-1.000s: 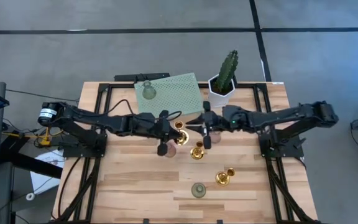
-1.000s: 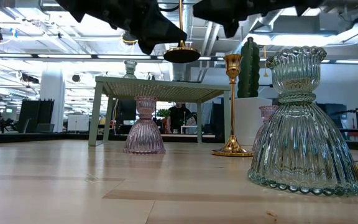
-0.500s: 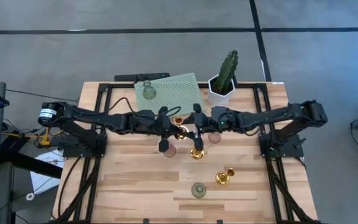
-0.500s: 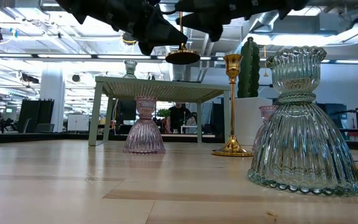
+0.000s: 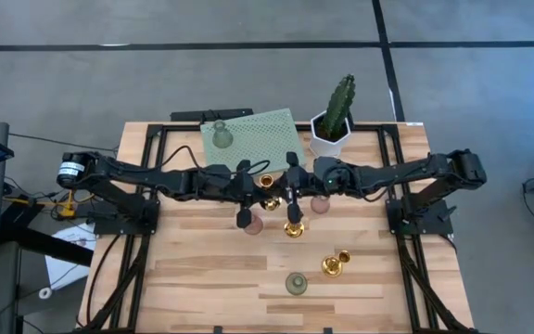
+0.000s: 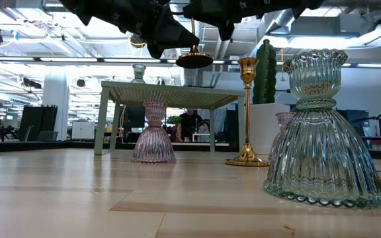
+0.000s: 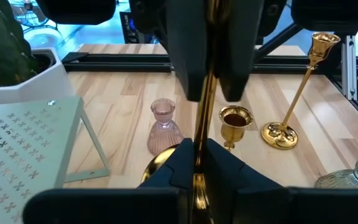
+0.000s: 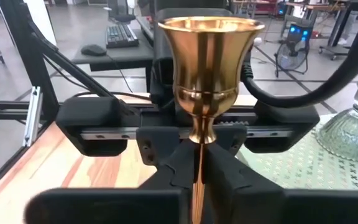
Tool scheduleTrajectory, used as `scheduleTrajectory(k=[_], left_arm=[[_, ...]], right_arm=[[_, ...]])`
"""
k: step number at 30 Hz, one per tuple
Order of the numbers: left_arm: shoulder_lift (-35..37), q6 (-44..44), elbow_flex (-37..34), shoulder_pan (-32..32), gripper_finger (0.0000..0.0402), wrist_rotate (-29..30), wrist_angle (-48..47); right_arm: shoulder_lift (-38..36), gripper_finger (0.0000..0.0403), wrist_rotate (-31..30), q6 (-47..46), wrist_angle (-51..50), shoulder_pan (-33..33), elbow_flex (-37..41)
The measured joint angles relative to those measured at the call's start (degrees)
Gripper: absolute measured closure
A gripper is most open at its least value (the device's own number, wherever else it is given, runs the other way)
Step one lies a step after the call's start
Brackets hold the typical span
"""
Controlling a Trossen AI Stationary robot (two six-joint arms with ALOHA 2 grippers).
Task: Pick & Place candle stick holders
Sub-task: Put the bottom left golden candle holder on the shelf
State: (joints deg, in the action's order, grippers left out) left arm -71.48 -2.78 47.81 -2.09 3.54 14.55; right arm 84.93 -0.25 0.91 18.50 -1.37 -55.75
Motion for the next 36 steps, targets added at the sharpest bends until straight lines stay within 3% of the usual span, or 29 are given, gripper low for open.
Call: scheduleTrajectory(k=[6,17,26,36], left_arm=[[0.17,-0.01,0.00,-0.03,0.0369,0.52,-0.19],[4.49,-4.08,0.07,-0.43,0.0355,0.70,-4.79],[6.78,-7.52,0.07,-4.19,0.0354,1.22,-7.82],[10.30,-10.02,0.00,-13.71,0.0358,17.98,-18.13]], right_arm=[[0.00,0.0396,-3.13,1.48,-0.20,0.19,0.00],[-2.86,0.0399,-3.07,1.71,-4.42,2.10,0.13],[-4.07,0.0399,-2.83,2.08,-4.69,8.03,0.13],[-4.07,0.0399,-2.82,0.72,2.28,16.97,0.13]])
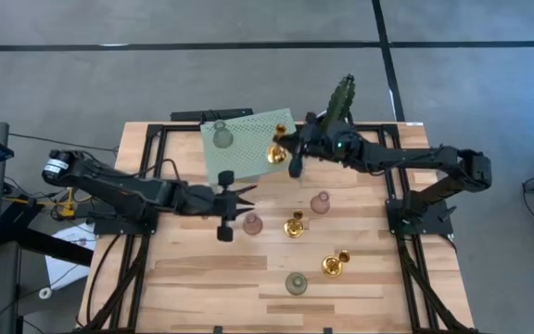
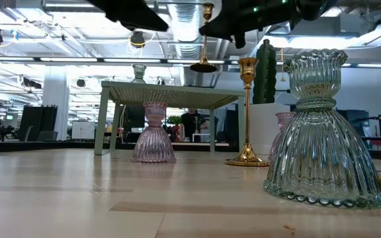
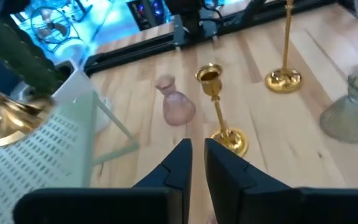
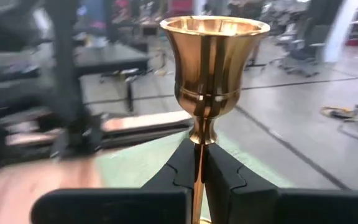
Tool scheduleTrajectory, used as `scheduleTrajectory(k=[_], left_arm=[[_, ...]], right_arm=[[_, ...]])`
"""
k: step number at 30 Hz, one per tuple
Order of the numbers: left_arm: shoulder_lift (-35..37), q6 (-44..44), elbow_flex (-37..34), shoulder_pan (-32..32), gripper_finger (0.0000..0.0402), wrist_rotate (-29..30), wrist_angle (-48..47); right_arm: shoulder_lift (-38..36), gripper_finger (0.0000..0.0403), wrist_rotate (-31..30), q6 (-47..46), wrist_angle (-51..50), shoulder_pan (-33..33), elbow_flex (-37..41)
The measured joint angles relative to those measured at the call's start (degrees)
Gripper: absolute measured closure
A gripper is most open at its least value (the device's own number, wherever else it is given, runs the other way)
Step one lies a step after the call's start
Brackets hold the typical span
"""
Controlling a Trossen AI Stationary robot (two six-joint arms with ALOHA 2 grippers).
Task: Pick & Place candle stick holders
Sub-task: Put the bottom left golden candle holder on the shelf
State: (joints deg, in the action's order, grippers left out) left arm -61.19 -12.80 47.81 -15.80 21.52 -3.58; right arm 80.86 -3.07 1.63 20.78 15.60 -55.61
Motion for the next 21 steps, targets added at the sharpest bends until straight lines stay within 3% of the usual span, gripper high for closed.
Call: scheduleTrajectory(k=[9,16,21], left_arm=[[7.33,6.01,0.02,-11.11,0.0364,3.50,-7.48],[11.25,12.31,0.02,-18.73,0.0371,13.50,-14.69],[11.67,15.31,0.00,-23.12,0.0382,15.97,-17.06]], right_arm=[[1.25,0.0399,0.24,-3.53,2.73,5.09,-0.05],[5.78,0.0399,2.01,-3.87,5.73,5.88,-1.77],[11.19,0.0399,2.36,-3.78,4.45,6.68,-6.78]])
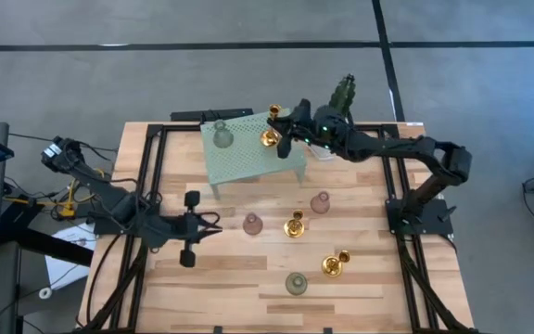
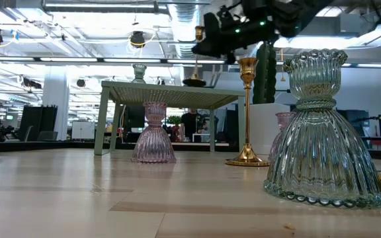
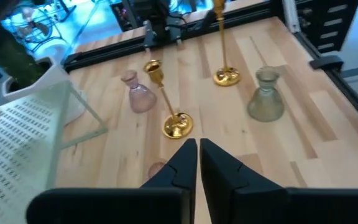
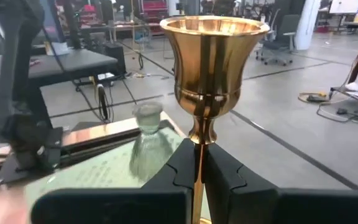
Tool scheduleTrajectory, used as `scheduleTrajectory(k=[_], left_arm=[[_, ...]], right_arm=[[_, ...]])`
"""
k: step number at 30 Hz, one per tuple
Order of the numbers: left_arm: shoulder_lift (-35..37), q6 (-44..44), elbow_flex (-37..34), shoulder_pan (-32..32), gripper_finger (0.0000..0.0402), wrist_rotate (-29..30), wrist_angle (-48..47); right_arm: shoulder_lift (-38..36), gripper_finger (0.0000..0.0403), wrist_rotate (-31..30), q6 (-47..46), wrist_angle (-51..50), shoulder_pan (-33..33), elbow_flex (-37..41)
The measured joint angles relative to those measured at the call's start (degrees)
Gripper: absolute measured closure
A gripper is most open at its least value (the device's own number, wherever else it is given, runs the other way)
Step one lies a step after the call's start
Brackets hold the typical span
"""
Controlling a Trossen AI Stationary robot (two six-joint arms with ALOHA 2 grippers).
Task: Pick & Place candle stick holders
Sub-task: Put the bottom left golden candle holder on the shelf
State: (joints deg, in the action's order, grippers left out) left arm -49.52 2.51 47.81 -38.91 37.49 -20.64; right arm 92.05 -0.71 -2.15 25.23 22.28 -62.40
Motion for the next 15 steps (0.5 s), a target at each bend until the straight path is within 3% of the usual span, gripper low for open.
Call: scheduleTrajectory(k=[9,15], left_arm=[[-0.21,3.82,0.00,-6.03,0.0396,2.66,-1.87],[-0.42,6.36,-0.02,-9.79,0.0395,7.21,-3.62]], right_arm=[[7.93,0.0399,3.32,1.11,-6.52,0.84,-11.91],[9.73,0.0399,3.83,1.21,-7.83,1.79,-14.36]])
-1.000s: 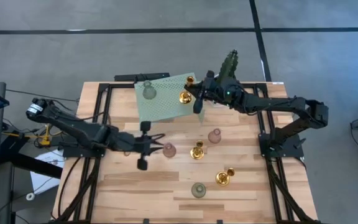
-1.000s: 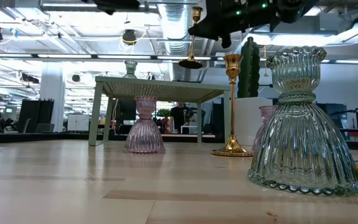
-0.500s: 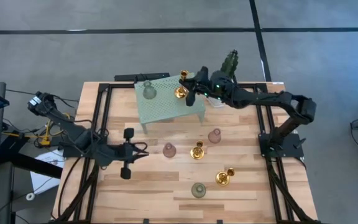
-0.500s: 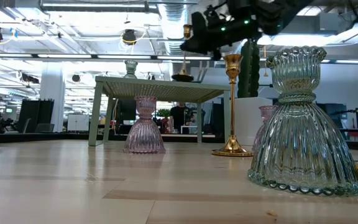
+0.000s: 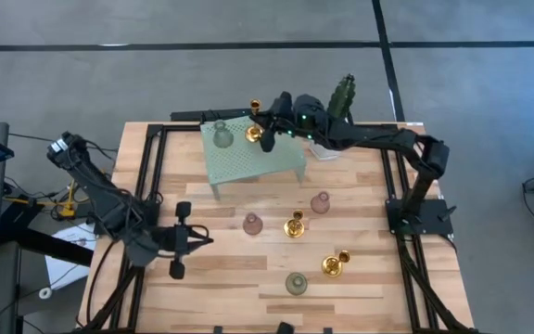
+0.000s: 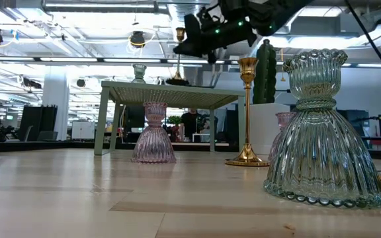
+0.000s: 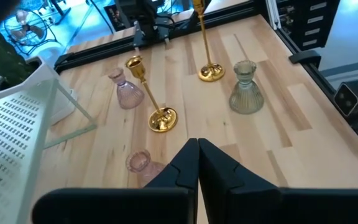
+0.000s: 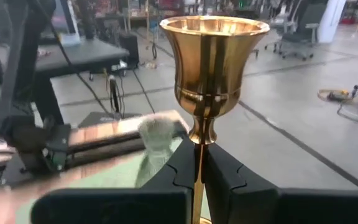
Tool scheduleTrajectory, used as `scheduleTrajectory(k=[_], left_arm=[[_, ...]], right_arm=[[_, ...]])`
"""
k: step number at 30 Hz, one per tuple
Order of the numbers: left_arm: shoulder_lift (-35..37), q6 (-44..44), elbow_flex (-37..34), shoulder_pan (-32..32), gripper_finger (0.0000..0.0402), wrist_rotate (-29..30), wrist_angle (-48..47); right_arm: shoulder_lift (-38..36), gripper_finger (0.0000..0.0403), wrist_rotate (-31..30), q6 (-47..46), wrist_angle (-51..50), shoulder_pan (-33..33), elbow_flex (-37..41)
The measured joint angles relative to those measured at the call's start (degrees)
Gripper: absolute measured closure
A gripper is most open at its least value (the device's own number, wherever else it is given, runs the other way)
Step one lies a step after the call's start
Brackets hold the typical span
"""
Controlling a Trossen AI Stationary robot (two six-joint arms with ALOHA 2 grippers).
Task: Pick & Place candle stick holders
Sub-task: Put the bottom left golden candle holder on the shelf
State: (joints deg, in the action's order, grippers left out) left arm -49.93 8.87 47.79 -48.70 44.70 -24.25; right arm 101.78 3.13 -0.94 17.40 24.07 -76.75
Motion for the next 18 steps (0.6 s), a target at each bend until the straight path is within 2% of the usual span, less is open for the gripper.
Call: scheduleTrajectory(k=[18], left_arm=[[-0.04,0.84,0.00,-1.51,0.0394,1.19,-0.41]], right_arm=[[-0.15,0.0399,-1.67,-1.90,-6.30,5.41,-0.02]])
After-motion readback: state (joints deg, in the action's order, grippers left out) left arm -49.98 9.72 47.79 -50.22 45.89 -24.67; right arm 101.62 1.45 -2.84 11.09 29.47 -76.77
